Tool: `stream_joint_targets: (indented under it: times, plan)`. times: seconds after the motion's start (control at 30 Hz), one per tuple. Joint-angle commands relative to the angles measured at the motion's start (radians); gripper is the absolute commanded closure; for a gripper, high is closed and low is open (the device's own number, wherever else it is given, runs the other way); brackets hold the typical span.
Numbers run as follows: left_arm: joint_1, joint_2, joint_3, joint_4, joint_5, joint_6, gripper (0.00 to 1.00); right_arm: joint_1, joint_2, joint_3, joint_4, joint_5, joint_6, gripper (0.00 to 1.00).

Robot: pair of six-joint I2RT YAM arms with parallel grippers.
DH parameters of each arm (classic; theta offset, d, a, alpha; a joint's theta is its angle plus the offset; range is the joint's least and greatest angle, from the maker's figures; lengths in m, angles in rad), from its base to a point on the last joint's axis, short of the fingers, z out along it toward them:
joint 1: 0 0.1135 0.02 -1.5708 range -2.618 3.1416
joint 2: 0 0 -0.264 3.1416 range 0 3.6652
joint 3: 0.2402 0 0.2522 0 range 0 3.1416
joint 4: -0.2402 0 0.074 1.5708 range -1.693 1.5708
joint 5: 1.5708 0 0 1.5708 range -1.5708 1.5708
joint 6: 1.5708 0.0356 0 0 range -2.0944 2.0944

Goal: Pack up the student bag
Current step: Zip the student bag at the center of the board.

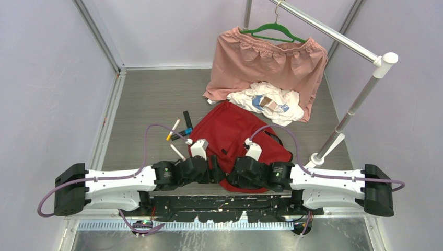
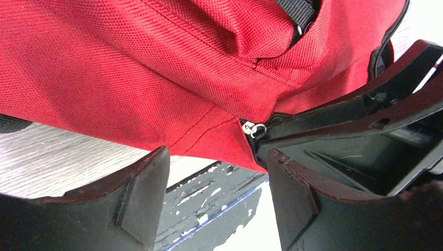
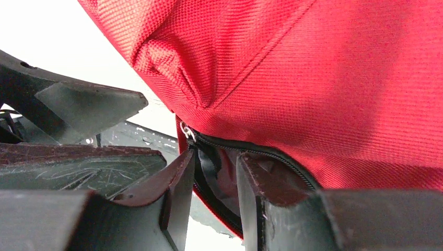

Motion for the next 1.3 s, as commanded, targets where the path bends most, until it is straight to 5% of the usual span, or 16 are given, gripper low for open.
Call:
stream_joint_targets:
  times: [0.0,0.3,0.63,0.83,0.9,1.07,1.17,1.27]
  plan:
    - [0.002,0.011,0.044,0.086,-0.005,-0.015,0.32,-0.002,0.021,-0.006,0.082,-0.023,0.005,0.59]
    - [0.002,0.074,0.057,0.115,0.002,-0.014,0.36,-0.003,0.065,-0.005,0.115,-0.062,-0.012,0.61]
    - [0.027,0.101,0.078,0.114,-0.018,0.005,0.67,-0.003,0.035,-0.019,0.076,-0.01,-0.007,0.99]
    - [0.055,0.117,0.097,0.112,0.007,0.031,0.82,-0.003,0.008,-0.016,0.051,-0.004,-0.014,0.99]
    - [0.061,0.126,0.099,0.117,0.018,0.03,0.81,-0.003,0.001,-0.016,0.049,-0.006,-0.018,0.99]
    - [0.064,0.132,0.1,0.14,0.047,0.035,0.52,-0.003,-0.023,-0.016,0.036,-0.006,-0.016,0.99]
    - [0.064,0.145,0.1,0.151,0.063,0.038,0.53,-0.003,-0.058,-0.027,0.047,0.0,-0.012,0.99]
    - [0.065,0.172,0.1,0.165,0.077,0.035,0.68,-0.003,-0.105,-0.04,0.051,0.025,-0.006,0.99]
